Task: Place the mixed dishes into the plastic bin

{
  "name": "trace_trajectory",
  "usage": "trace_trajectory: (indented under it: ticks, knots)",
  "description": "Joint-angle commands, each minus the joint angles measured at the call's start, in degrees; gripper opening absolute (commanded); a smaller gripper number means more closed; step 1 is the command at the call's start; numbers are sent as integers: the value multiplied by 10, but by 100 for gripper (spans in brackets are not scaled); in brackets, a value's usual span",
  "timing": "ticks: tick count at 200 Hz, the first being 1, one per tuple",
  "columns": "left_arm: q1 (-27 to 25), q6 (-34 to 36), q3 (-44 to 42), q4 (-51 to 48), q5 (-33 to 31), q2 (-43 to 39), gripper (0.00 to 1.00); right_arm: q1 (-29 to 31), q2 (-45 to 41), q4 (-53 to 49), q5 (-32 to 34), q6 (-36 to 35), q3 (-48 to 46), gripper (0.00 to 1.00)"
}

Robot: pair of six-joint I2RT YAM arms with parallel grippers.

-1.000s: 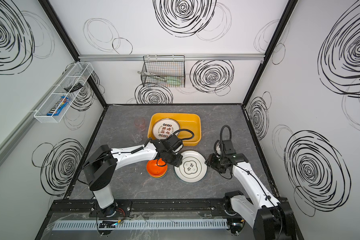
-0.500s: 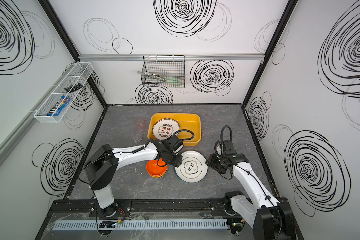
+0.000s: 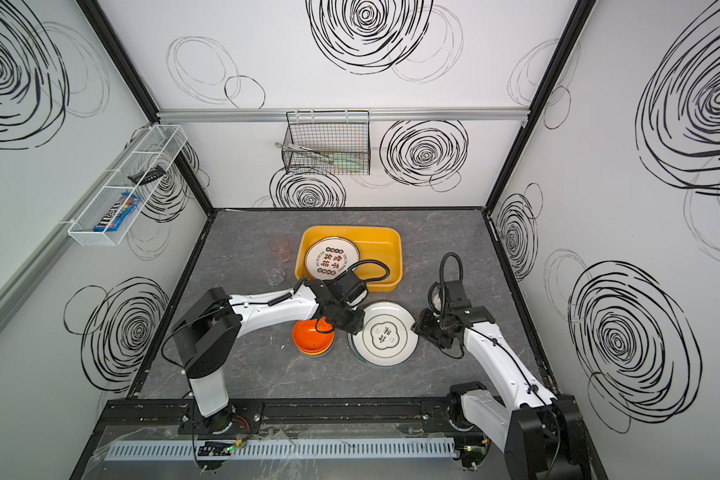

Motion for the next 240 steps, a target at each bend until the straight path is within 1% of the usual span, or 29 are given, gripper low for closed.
trace_trajectory:
  ticks: [1, 42, 69, 106, 141, 159, 192, 209, 240]
  knots:
    - [-7, 5, 11, 2, 18, 14, 38, -1, 2, -7, 12, 9, -6, 49]
    - [-8, 5, 16, 1, 19, 17, 32, -1, 2, -7, 13, 10, -8, 46]
    - [-9, 5, 19, -3, 13, 15, 33, -1, 1, -4, 11, 13, -12, 46]
    - [-9, 5, 24, -15, -10, 0, 37, -1, 0, -2, 8, 14, -18, 46]
    - [-10, 5, 28, -19, -16, -9, 40, -1, 0, 1, 5, 14, -17, 45]
    - [-10, 4, 27, -21, -21, -10, 43, -1, 0, 3, 3, 15, -19, 45]
    - [-11, 3, 27, -22, -24, -11, 47, -1, 0, 7, -3, 14, -23, 45]
    - [-11, 2, 28, -22, -27, -12, 51, -1, 0, 10, -4, 15, -23, 44]
    - [-12, 2, 31, -24, -29, -12, 52, -1, 6, 16, -9, 14, -26, 42]
